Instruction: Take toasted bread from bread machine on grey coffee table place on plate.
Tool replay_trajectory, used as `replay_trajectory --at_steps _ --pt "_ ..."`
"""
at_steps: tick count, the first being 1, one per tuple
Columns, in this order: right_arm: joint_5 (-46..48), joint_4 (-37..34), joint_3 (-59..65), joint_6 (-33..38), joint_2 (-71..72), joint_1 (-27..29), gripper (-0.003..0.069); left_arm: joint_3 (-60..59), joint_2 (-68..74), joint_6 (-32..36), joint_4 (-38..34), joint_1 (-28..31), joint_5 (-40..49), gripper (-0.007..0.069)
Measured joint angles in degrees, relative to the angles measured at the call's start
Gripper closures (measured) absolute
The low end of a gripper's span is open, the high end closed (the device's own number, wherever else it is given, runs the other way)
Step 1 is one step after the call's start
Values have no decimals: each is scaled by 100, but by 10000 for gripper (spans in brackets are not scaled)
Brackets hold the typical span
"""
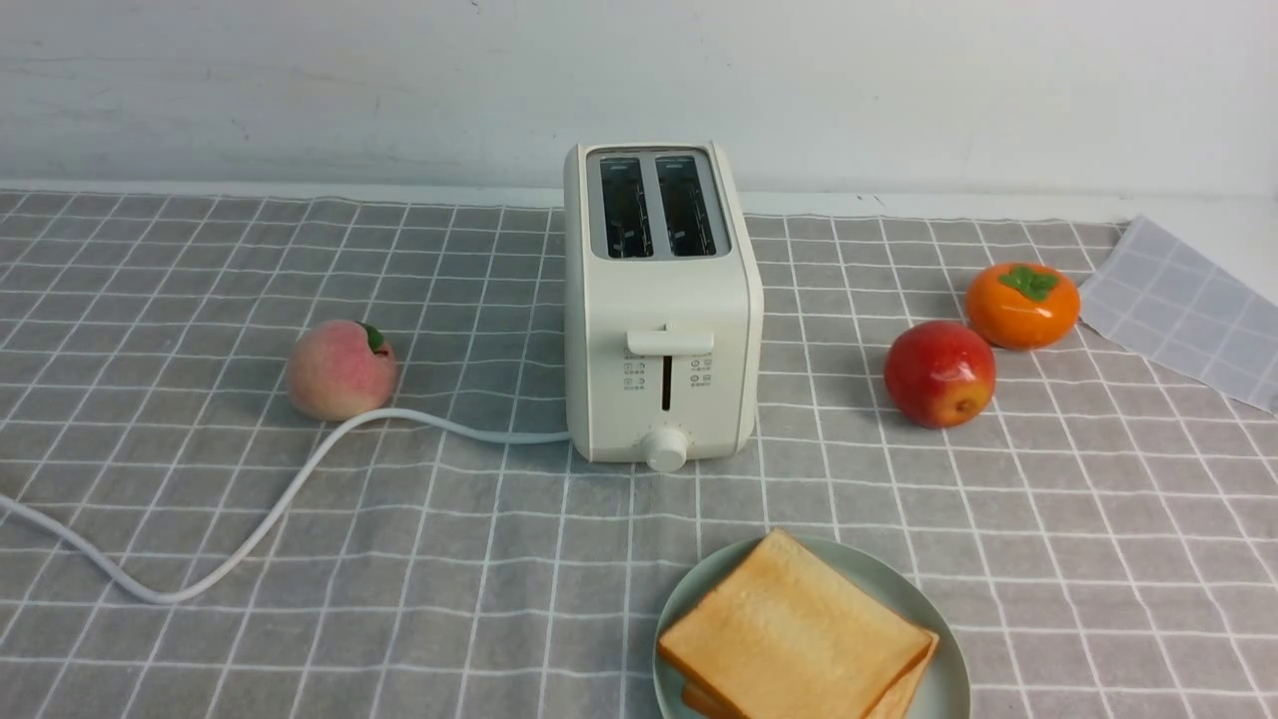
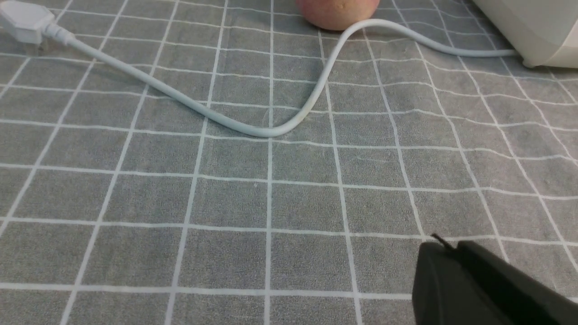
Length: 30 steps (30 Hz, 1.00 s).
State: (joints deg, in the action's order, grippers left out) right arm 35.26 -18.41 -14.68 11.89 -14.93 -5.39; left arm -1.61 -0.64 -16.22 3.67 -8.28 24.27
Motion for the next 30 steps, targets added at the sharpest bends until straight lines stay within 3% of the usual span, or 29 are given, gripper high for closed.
replay_trajectory --at_steps 14,18,25,30 --pt "-36 32 13 6 892 576 535 0 0 0 15 -2 0 587" --pt "-752 506 302 -60 1103 590 531 0 0 0 15 -2 0 587" --pt "-1175 1776 1232 -861 1466 793 523 0 0 0 18 -2 0 582" --pt "-1220 2328 1531 -2017 1550 836 517 0 0 0 18 -2 0 573"
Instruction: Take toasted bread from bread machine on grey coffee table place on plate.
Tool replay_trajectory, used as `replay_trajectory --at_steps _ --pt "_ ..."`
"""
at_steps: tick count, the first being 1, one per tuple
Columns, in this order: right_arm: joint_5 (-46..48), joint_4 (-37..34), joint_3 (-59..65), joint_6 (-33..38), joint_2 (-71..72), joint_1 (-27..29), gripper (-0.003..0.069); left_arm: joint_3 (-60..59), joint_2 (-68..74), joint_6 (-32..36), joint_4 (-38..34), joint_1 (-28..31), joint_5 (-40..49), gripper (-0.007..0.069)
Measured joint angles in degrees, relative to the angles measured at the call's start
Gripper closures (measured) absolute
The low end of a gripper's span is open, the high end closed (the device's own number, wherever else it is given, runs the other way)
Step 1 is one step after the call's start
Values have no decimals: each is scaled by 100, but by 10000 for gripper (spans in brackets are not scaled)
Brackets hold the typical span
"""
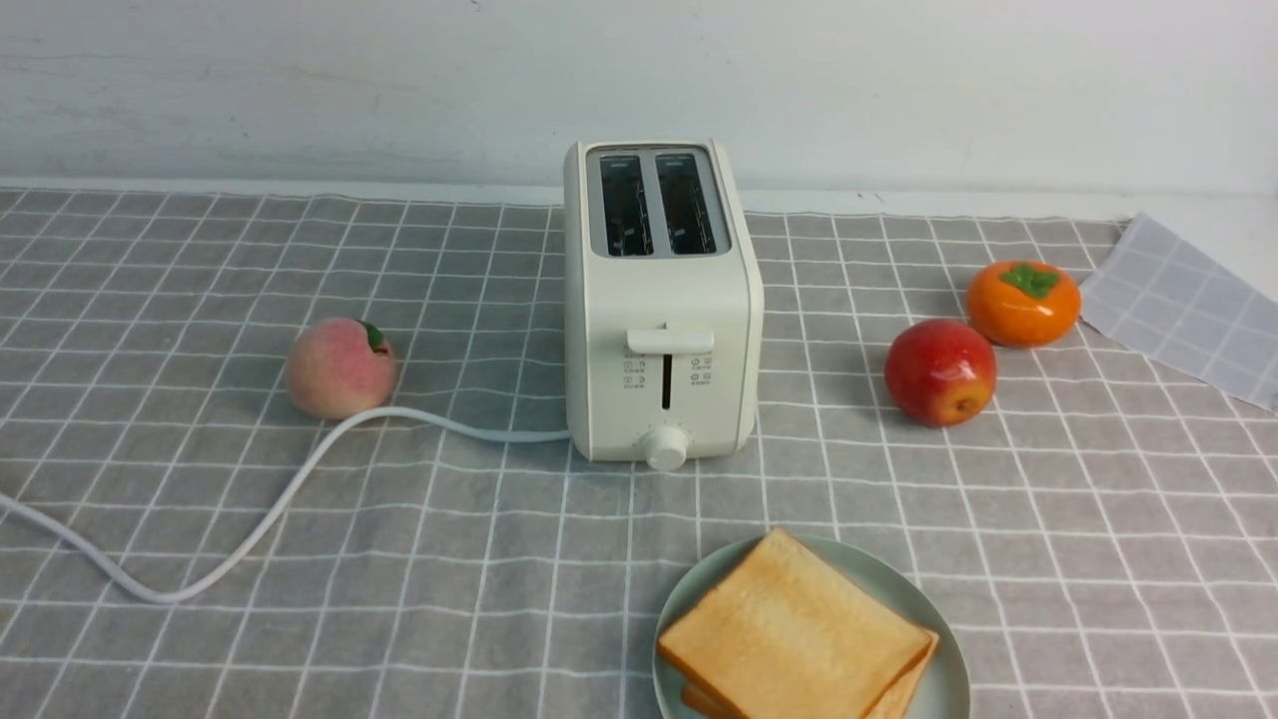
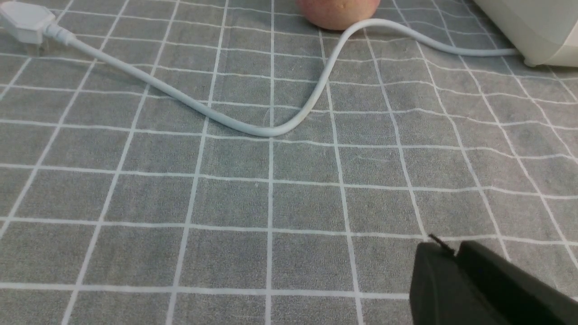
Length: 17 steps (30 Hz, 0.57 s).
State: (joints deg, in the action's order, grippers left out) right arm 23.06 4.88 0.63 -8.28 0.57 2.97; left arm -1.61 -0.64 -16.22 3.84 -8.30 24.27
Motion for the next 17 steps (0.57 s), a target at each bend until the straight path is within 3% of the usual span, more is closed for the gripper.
replay_trajectory --at_steps 6,17 --pt "-9 36 5 -964 0 11 510 0 0 0 0 0 0 568" --pt "-9 48 5 -1071 0 11 507 0 0 0 5 0 0 564"
